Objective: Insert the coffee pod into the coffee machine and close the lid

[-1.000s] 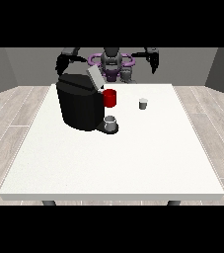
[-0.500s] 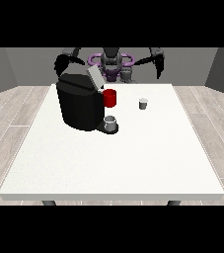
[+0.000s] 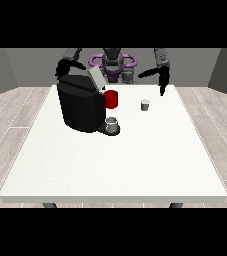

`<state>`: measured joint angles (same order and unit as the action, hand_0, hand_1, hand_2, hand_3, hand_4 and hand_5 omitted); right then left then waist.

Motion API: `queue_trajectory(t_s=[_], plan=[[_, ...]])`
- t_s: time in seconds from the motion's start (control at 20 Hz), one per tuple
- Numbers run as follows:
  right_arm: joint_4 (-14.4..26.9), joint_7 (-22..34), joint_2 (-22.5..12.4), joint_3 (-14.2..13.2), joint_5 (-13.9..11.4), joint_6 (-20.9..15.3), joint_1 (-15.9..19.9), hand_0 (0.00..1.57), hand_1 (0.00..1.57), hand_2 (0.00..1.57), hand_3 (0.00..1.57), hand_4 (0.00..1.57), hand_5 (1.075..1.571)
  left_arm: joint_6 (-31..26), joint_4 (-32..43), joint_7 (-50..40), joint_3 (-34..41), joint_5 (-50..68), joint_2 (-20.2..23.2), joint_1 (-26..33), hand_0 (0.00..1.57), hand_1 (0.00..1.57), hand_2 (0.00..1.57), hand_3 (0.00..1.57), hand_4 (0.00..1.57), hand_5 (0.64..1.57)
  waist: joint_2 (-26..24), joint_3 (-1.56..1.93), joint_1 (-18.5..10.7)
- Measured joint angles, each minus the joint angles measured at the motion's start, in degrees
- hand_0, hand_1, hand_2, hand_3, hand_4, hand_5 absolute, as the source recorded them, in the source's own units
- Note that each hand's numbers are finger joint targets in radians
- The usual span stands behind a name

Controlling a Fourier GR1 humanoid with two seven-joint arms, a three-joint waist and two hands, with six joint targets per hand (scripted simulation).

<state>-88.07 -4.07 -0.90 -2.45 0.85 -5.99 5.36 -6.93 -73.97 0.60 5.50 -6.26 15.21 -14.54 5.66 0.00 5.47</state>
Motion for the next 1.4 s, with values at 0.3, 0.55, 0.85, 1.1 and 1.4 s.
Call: queue_trajectory(t_s=[0.3,0.55,0.85,1.1,1.4], plan=[[1.12,0.75,0.67,2.20,-1.36,-2.43,1.01,0.00,0.00,0.00,0.00,0.39,1.571,0.89,9.66,1.82,0.67,-2.91,0.54,-4.08,0.00,0.00,0.00,0.00,0.00,1.571,1.35,-0.01,0.48],[5.30,-0.53,-0.26,0.64,-1.24,-2.26,3.02,0.00,0.00,0.00,0.00,0.42,1.571,2.07,13.74,1.02,-0.78,-6.63,0.63,-7.55,0.00,0.00,0.11,0.00,0.00,1.571,2.59,-0.01,0.43],[8.46,0.91,-1.39,-0.68,-1.42,-2.59,5.31,0.00,0.00,0.00,0.00,0.36,1.571,3.16,18.64,2.56,-3.01,-11.28,-0.03,-8.94,0.45,0.45,0.61,0.30,0.00,1.571,1.83,0.00,-0.38],[8.44,2.32,-0.58,0.71,-2.49,-4.05,5.37,0.00,0.00,0.00,0.00,0.43,1.571,4.77,24.39,3.49,-2.69,-13.96,0.20,-10.37,0.62,0.62,0.74,0.48,0.00,1.571,1.46,-0.01,0.19],[8.48,2.81,-1.21,0.46,-1.74,-2.82,5.64,0.00,0.00,0.00,0.00,0.52,1.571,5.70,28.86,5.58,-3.97,-18.51,2.56,-11.40,0.54,0.54,0.69,0.44,0.00,1.571,2.09,-0.01,1.14]])
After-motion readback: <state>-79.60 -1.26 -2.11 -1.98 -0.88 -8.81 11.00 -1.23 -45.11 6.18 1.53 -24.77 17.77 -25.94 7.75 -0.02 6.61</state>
